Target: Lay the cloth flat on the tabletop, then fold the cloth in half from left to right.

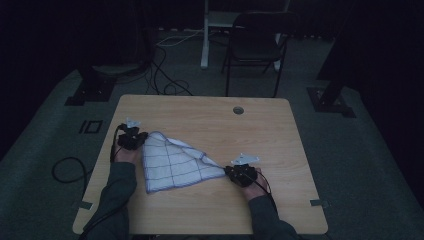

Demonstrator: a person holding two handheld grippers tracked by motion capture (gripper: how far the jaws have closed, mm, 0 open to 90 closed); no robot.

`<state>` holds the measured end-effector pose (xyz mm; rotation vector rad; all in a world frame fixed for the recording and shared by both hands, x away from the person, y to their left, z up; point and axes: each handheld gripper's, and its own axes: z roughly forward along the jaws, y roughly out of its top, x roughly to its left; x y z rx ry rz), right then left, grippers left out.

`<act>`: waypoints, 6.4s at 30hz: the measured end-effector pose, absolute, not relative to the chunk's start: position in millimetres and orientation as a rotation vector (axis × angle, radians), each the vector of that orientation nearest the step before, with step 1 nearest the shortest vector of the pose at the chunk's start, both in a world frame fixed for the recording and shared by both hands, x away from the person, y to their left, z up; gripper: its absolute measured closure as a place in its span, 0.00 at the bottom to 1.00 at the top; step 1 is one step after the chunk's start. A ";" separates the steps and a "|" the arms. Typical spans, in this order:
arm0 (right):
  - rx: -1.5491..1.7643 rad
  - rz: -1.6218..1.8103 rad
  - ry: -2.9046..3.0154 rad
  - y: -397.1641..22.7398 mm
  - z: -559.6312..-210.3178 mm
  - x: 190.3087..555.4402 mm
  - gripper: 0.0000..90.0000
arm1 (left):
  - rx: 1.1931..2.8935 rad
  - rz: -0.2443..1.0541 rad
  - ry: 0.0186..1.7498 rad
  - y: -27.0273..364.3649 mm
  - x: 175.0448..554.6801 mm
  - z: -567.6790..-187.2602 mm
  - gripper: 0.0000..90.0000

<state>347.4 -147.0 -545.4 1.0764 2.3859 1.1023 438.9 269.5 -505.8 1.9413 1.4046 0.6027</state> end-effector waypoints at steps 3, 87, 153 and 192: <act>1.075 1.102 2.386 -146.9 -545.4 347.4 0.94 | 1.923 0.576 1.443 275.6 435.1 -513.5 0.97; 0.993 1.101 2.274 -127.4 -495.1 411.0 1.00 | 2.239 0.333 1.037 177.4 330.9 -529.9 0.84; 1.009 1.024 2.413 -117.8 -541.2 349.4 0.68 | 2.268 0.200 0.892 147.4 314.5 -530.9 0.69; 1.060 1.097 2.376 -170.7 -546.0 368.7 0.65 | 1.977 0.475 1.246 199.9 360.5 -543.5 0.59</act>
